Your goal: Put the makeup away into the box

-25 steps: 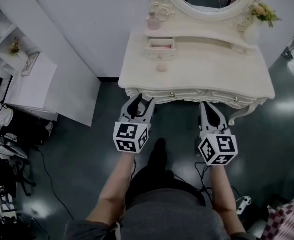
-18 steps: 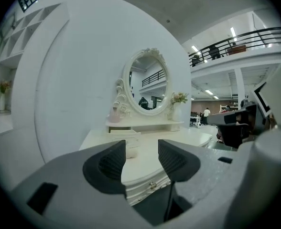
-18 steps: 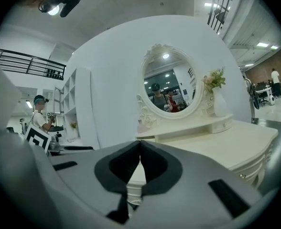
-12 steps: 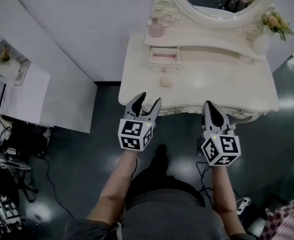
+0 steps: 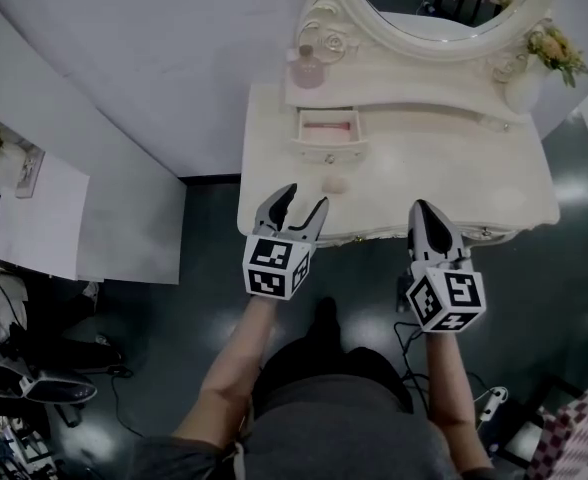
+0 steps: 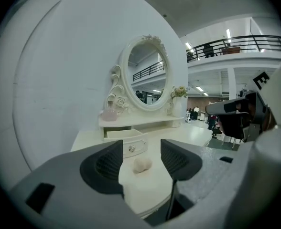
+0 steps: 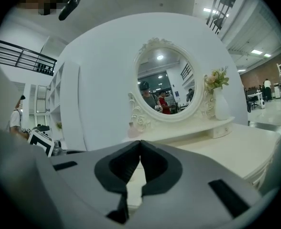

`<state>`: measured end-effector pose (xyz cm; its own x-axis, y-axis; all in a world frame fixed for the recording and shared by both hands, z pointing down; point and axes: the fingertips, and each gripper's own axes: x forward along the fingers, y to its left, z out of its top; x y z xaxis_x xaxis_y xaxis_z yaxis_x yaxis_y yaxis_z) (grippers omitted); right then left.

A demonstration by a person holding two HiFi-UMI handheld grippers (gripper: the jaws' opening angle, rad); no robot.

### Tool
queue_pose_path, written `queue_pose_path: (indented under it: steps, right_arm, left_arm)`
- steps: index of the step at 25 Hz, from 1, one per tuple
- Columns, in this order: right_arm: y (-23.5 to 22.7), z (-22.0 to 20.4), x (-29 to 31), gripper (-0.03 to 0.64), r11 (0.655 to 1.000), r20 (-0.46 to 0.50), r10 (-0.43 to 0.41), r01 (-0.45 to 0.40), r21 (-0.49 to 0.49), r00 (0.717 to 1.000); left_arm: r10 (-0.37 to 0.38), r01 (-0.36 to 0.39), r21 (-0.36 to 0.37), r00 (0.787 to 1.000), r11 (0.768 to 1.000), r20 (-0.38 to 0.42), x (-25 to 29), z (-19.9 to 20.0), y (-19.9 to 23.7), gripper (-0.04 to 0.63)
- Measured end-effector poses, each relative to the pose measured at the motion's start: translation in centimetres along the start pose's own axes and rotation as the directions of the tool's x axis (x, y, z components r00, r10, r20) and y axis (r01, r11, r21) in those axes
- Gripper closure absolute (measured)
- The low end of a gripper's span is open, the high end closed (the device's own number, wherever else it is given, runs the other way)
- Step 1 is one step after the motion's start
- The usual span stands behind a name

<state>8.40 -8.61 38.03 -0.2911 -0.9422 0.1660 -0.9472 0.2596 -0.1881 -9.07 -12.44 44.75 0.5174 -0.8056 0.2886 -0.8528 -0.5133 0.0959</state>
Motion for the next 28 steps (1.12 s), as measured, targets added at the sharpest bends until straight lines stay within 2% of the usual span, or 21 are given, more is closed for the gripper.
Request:
queue_pose_path:
  steps: [6,19,28]
  right_arm:
    - [-0.1,0.6,0.5,0.612,0.999,0.012,-0.034,0.034,0.001,0.999]
    - [-1.3,1.3,2.9,0.612,1.000,0.017,-0.024,0.024,-0.005,1.000]
    - [-3.1,2.0,4.8,0.612,1.000,0.026,-0.020,0.020,0.013,0.999]
  left_arm:
    - [-0.036,0.037,0.025,0.999,0.999,-0.017,1.2,-0.1,0.5,0.360]
    - [-0.055,0.058,0.034,0.996,0.998,-0.064,4.5,-0.9,1.3,0.359]
    - [-0.085,0.094,0.050,0.985,0.994,-0.152,7.7,-2.7,0.4,0.358]
